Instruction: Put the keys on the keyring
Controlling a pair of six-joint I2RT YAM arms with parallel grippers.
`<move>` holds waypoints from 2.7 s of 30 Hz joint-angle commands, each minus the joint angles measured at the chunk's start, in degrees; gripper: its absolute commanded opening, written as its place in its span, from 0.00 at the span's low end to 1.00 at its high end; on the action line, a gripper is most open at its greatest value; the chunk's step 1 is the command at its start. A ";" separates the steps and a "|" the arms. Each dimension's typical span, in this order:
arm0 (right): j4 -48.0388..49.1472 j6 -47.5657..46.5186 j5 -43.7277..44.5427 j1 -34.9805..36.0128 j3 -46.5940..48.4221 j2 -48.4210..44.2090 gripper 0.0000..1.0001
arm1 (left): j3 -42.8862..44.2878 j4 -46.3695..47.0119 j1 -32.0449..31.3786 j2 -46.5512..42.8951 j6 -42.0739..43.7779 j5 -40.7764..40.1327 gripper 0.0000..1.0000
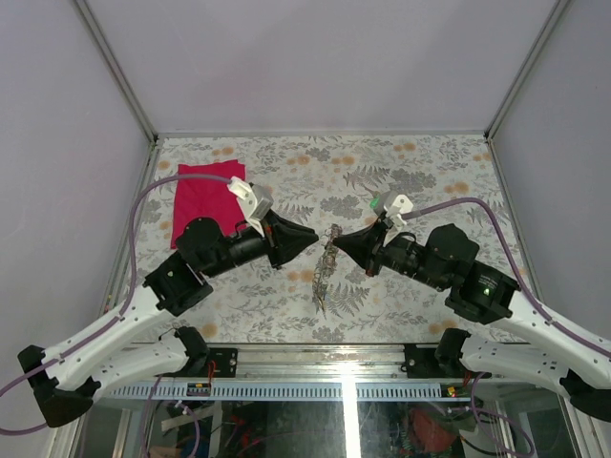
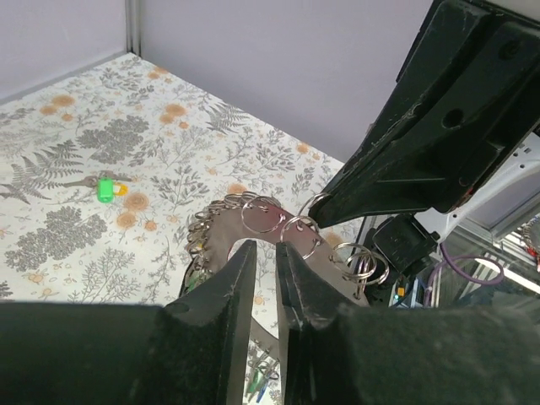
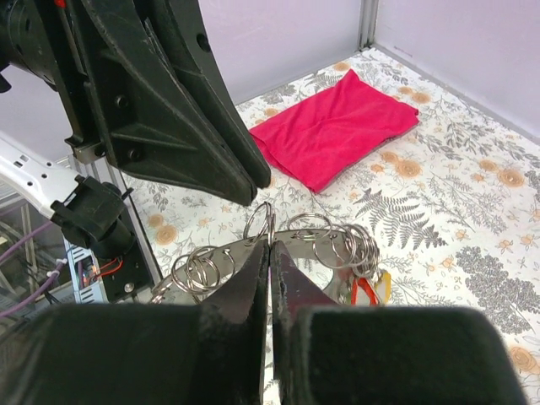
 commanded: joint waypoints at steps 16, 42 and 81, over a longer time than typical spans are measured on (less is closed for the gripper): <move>12.64 -5.78 -11.00 0.32 -2.03 -5.94 0.00 | -0.24 10.83 -0.09 0.17 -5.56 16.65 0.35; 10.08 -4.72 -7.75 0.34 -0.33 -4.77 0.00 | 0.08 10.57 -0.08 1.30 -5.44 19.52 0.00; 15.80 -4.72 -12.36 0.30 -3.33 -7.37 0.00 | 0.14 11.51 -0.04 -3.29 -0.52 12.70 0.19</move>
